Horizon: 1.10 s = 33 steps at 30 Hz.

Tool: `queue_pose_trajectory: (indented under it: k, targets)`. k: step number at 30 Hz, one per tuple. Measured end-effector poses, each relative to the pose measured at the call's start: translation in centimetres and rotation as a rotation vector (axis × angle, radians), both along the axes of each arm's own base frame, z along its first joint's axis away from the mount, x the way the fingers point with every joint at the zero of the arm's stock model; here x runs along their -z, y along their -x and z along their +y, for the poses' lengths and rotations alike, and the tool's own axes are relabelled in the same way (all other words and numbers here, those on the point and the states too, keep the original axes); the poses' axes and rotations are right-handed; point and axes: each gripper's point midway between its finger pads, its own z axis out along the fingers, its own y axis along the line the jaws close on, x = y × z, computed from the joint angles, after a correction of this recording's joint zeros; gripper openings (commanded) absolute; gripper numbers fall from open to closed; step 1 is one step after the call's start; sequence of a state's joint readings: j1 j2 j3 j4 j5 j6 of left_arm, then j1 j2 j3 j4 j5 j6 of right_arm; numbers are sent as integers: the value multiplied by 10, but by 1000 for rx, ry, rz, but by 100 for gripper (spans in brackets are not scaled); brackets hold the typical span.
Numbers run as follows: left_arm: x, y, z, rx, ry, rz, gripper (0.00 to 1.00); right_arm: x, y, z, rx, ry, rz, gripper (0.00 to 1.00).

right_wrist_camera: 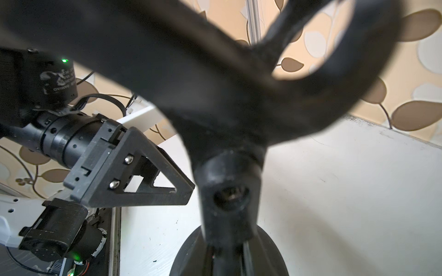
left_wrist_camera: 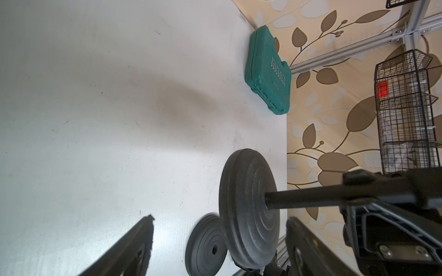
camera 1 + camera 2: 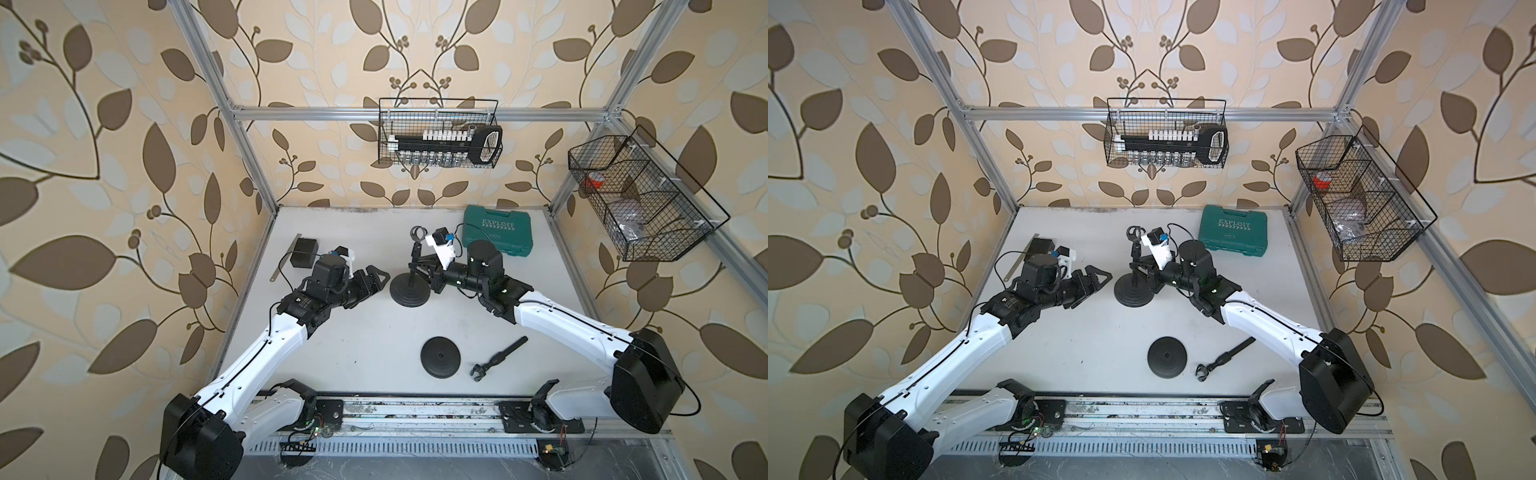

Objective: Assemble a microphone stand
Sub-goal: Pick up the microphone stand at the center of the board.

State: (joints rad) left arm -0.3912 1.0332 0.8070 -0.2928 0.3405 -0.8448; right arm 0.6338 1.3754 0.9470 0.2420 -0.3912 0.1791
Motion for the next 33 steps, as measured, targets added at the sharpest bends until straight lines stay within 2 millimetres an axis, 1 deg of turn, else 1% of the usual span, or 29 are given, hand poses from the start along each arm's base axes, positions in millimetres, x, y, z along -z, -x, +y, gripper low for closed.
queue_pose_trajectory:
  k: [13,15,17,21,25,29,33]
  targets:
    - [-10,-6,-3,-39,54,26,90,-4,5,4,-29,-5,11,6]
    - [-13,-7,-3,-41,63,16,92,-5,6,5,-35,-6,10,6]
    - [-16,-9,-5,-40,79,6,98,-5,8,7,-41,-7,10,6]
    - [-18,-8,-7,-42,116,5,98,-6,10,8,-47,-8,9,7]
    - [-18,-5,-9,-47,147,34,95,-10,12,8,-50,-13,7,7]
    - [-15,-1,-13,-43,193,93,87,-18,12,9,-49,-22,-7,6]
    - [-10,1,-19,-43,258,149,82,-26,11,10,-48,-33,-21,5]
